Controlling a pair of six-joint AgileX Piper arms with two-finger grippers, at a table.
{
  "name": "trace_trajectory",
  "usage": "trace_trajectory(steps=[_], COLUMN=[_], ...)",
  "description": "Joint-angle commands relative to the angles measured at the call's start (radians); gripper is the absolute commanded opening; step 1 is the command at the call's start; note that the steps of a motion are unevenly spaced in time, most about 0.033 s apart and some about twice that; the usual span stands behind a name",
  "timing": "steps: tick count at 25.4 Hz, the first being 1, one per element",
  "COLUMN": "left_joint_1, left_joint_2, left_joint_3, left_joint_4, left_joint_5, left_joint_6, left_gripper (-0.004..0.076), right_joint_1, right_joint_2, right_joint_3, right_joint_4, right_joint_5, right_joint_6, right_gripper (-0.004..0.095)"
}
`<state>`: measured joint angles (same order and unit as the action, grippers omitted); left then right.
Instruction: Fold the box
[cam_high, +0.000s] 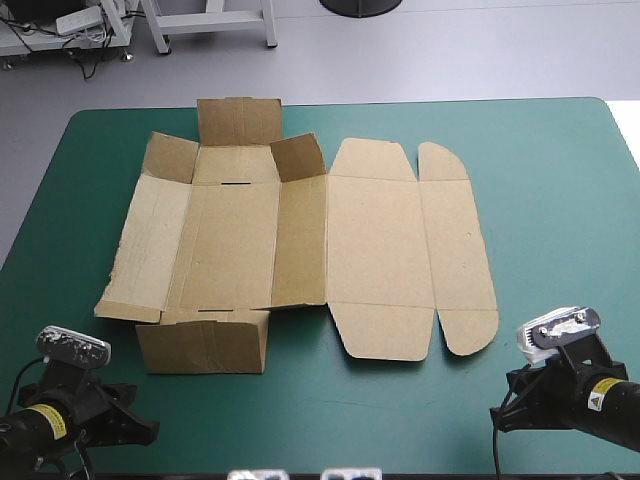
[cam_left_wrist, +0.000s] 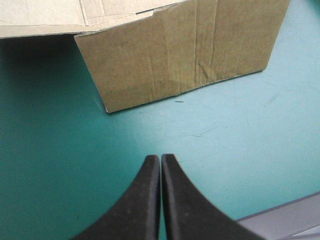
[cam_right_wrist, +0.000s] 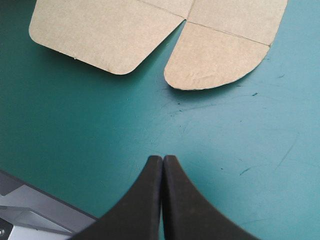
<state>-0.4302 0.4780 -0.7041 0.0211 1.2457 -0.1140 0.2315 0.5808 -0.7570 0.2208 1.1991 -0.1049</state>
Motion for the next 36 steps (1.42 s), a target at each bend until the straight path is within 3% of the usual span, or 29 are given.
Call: trace_trajectory(steps=[1,16,21,29,36], left_joint_1=[-0.005,-0.005,-0.005,-0.005,-0.003], left_joint_2=[0.011,0.011,0.029,0.269,0.502], left_joint_3=[-0.026,-0.026,-0.026,-0.057,-0.292], left_joint_4=[-0.007,-0.021,-0.016,-0.003,-0.021], left_joint_5=[0.032,0.017,-0.067,-0.184,-0.239], left_joint_6=[-0.004,-0.004,-0.024,0.006,0.126], left_gripper=[-0.0001,-0.0001,-0.0001,0.0001,0.0080], right_joint_1=[0.003,0.003,0.003,0.003,0.003], right_joint_2=[0.003,0.003,0.003,0.003,0.003], right_joint_3=[-0.025,-0.025,-0.025,-0.025,-0.025], right_joint_4=[0.012,0.012,0.012,0.012,0.012], right_joint_5=[-0.044,-0.044,-0.044,-0.044,-0.047], right_joint_6=[-0.012,-0.012,-0.012,-0.016,-0.027], right_gripper=[-0.0018,-0.0018,-0.0018,-0.0018,-0.0018])
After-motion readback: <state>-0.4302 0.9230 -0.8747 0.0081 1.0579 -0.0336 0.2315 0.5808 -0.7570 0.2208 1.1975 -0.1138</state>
